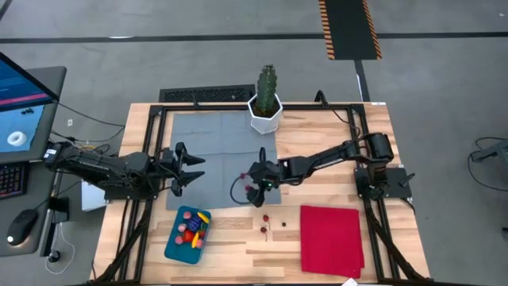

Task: Pick and placing Produce into tupperware
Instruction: Put the cherry into the blue bin

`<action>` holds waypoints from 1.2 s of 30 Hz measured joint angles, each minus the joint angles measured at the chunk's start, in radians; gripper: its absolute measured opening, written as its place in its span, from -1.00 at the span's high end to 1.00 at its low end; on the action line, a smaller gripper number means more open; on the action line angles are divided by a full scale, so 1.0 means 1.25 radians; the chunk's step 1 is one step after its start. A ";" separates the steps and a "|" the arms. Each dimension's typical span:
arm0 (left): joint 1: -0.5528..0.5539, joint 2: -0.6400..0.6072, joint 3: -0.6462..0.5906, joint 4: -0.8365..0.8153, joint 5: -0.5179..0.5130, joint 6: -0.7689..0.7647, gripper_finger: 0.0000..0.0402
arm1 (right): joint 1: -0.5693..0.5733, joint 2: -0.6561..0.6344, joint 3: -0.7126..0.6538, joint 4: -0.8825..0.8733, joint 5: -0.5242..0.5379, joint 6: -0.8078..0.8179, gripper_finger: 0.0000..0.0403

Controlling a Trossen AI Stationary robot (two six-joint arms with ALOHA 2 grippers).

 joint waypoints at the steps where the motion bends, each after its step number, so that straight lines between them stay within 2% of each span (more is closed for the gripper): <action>1: 0.000 0.000 0.000 -0.001 0.000 0.000 -0.08 | 0.002 0.000 0.000 -0.018 0.018 -0.017 -0.58; 4: 0.000 0.000 0.000 -0.001 0.000 0.000 -0.08 | 0.024 0.000 0.000 -0.058 0.110 -0.052 -0.58; 6: 0.000 0.000 0.000 -0.001 0.000 0.000 -0.08 | 0.039 0.000 0.000 -0.052 0.140 -0.099 -0.58; 13: 0.000 0.000 0.000 -0.001 -0.011 0.003 -0.08 | 0.065 0.000 0.000 0.002 0.151 -0.092 -0.58; 18: 0.000 0.000 0.000 0.000 -0.037 0.003 -0.08 | 0.048 0.000 0.000 0.001 0.216 -0.090 -0.58; 23: 0.000 0.000 0.000 0.000 -0.046 0.003 -0.08 | 0.021 0.000 0.000 -0.003 0.209 -0.089 -0.58; 29: 0.000 0.000 0.000 0.000 -0.046 0.003 -0.08 | 0.020 0.004 0.000 0.000 0.167 -0.075 -0.58; 36: 0.000 0.000 0.000 0.000 -0.046 0.003 -0.08 | 0.018 0.011 0.000 -0.007 0.163 -0.059 -0.58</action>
